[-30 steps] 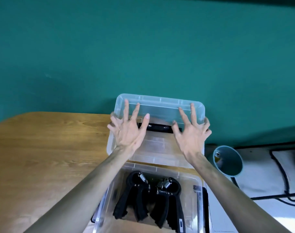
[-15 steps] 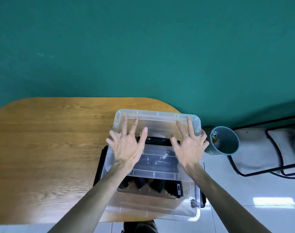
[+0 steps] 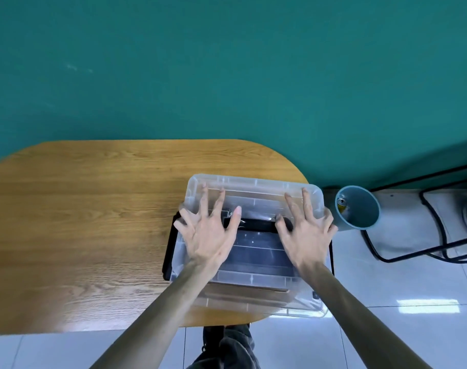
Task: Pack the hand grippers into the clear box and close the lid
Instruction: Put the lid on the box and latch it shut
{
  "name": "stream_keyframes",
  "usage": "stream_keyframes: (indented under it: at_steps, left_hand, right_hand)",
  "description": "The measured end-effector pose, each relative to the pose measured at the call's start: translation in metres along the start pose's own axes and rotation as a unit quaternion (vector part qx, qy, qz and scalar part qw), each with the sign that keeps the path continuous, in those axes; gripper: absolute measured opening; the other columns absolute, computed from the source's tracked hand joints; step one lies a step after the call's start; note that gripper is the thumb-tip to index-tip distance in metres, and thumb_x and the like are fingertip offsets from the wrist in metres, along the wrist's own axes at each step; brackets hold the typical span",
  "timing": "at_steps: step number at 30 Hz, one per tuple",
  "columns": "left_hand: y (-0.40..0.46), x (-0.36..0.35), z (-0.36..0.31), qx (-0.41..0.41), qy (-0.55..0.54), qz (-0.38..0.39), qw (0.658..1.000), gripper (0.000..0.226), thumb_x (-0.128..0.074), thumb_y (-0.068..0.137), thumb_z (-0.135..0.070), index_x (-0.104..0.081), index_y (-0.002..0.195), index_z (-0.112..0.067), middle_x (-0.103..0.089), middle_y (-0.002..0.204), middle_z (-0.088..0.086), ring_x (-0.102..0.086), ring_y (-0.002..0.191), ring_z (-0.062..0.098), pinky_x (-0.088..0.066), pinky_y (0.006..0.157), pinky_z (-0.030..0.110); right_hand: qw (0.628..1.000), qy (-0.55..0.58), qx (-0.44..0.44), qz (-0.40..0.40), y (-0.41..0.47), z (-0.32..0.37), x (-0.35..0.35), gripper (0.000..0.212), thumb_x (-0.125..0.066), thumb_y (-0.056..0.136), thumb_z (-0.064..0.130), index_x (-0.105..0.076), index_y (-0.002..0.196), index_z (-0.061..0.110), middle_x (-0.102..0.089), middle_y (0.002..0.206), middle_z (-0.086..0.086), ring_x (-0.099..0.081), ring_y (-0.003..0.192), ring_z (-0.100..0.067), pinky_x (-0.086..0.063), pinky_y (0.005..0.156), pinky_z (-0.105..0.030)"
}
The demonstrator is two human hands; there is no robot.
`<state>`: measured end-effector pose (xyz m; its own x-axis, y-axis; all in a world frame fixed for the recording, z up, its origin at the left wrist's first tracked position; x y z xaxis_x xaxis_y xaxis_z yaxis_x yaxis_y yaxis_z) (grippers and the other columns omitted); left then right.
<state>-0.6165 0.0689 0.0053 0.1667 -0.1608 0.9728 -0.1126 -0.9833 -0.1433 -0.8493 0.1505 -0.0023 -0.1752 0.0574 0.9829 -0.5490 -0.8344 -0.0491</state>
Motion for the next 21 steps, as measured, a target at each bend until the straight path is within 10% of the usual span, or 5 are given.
stream_keyframes:
  at_steps: [21]
  left_hand:
    - [-0.044,-0.017,0.015,-0.041,0.028,0.001,0.999,0.064,-0.008,0.096,-0.069,0.008,0.155,-0.047,0.02,0.165,-0.01,-0.026,0.127,0.043,-0.036,0.079,0.045]
  right_hand:
    - [1.0,-0.023,0.007,-0.002,-0.054,-0.005,-0.006,0.062,-0.039,0.088,0.056,-0.037,0.148,0.044,-0.027,0.163,0.009,-0.035,0.128,-0.047,-0.039,0.086,-0.051]
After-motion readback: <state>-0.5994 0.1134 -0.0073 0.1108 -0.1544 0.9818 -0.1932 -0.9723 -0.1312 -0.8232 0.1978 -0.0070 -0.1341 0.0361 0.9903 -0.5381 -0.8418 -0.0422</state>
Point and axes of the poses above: each hand's wrist, its own y-axis towards the middle knuckle, its own x-axis out of the back of the hand, z = x × y, the point moved 10 cm from there along y, towards the middle knuckle
